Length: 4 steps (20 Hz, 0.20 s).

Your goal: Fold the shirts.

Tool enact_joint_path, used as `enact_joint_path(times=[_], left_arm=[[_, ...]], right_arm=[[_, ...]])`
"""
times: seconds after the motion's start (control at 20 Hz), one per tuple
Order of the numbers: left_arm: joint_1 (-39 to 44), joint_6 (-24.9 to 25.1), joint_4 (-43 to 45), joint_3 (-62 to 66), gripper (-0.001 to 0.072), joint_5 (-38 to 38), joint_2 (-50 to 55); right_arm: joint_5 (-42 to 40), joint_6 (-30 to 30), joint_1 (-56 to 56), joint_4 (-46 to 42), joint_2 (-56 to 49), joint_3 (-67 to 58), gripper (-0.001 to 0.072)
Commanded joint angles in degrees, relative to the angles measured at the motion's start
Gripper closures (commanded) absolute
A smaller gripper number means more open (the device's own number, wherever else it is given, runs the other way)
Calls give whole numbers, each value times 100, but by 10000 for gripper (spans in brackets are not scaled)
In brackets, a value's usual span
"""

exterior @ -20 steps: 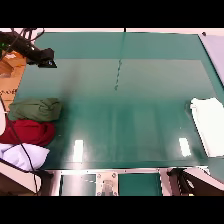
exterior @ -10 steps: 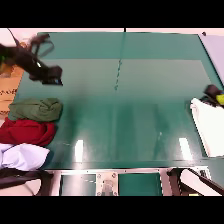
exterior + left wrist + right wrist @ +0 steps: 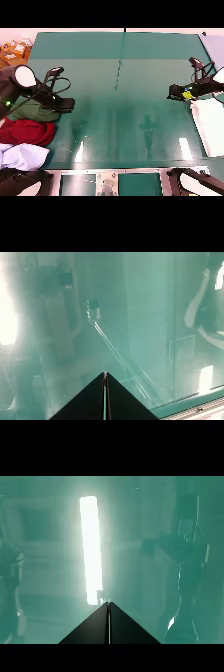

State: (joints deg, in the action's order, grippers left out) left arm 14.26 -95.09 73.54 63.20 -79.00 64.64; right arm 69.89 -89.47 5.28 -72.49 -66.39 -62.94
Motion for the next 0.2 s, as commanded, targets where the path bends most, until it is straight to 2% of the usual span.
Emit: enact_joint_path(times=[0.0,0.15], left_arm=[[44,-44,26,-116,685,61,-55],[44,-46,24,-116,685,57,-55]], right_arm=[[-13,17,-166,7,-17,-4,694],[-13,17,-166,7,-17,-4,694]])
